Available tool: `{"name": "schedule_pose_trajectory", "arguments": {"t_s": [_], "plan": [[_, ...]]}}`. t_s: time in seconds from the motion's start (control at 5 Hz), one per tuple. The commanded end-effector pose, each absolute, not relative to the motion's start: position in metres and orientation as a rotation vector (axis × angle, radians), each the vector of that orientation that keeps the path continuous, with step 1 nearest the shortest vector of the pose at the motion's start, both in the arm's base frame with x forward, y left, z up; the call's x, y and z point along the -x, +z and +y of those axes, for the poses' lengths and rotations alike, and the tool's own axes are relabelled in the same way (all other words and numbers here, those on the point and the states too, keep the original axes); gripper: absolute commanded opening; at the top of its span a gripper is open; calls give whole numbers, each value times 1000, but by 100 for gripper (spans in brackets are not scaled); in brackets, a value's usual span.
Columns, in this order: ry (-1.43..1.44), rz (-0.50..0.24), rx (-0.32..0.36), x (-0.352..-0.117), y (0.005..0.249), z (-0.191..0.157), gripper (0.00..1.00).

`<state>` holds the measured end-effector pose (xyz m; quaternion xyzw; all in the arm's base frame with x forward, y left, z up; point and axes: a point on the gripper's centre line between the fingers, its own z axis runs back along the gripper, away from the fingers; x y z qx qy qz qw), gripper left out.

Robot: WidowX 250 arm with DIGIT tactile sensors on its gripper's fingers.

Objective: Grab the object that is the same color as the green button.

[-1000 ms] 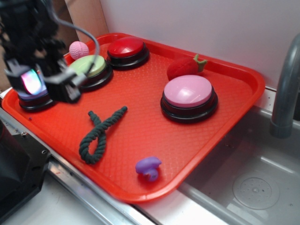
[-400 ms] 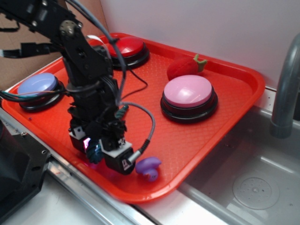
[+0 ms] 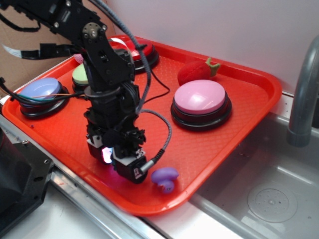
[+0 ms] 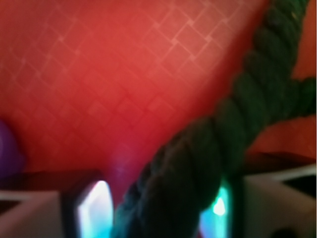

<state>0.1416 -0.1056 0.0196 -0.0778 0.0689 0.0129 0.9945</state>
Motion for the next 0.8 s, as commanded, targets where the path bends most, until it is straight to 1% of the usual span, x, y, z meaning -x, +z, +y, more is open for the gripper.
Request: {"name": "schedule_pose_trajectory", "arguments": {"t_s": [0.0, 0.2, 0.4, 0.6], "plan": [[-127, 40, 11, -158, 106, -91, 0], [-132, 26, -102, -162, 157, -62, 0], [-72, 29, -160, -166, 208, -35, 0], [-41, 20, -174, -173, 217, -10, 0]]}}
